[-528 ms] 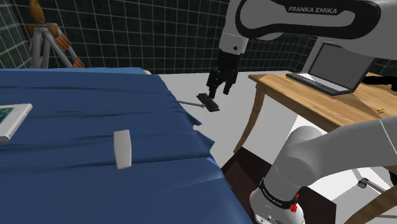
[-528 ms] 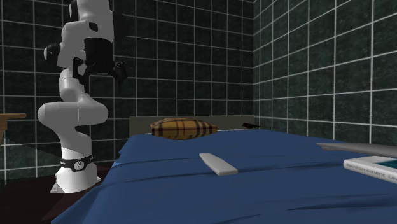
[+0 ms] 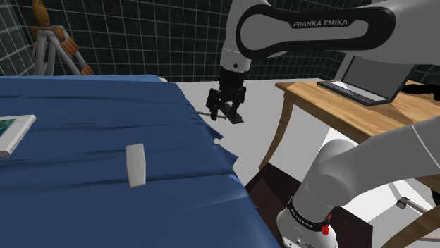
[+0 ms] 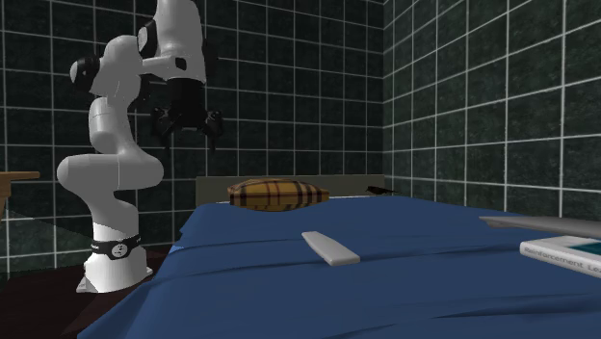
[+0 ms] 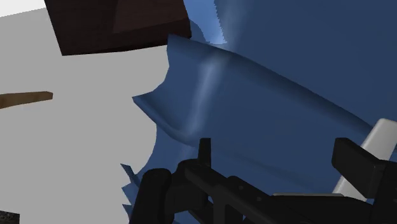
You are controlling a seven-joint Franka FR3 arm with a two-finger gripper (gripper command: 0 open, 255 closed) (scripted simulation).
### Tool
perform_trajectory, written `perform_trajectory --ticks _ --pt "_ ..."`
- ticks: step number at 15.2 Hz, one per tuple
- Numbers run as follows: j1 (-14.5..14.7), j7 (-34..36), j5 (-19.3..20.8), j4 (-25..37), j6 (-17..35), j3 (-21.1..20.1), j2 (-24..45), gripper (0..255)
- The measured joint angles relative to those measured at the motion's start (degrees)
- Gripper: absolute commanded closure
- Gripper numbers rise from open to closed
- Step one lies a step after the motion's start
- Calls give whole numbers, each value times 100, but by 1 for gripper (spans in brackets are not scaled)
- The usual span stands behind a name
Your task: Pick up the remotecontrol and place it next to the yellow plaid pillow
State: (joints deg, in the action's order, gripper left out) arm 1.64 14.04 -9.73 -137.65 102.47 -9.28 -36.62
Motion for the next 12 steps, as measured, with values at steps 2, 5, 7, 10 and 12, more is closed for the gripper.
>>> perform_trajectory --ticks 2,5,7,10,12 --pt "23 332 -77 45 276 -254 290 0" --pt "18 825 -112 238 694 -613 862 0" --pt "8 1160 -92 377 919 -832 1210 0" --pt "-10 1698 8 642 1235 -1157 1772 0" --pt "-27 2073 133 809 1479 -1363 2183 0"
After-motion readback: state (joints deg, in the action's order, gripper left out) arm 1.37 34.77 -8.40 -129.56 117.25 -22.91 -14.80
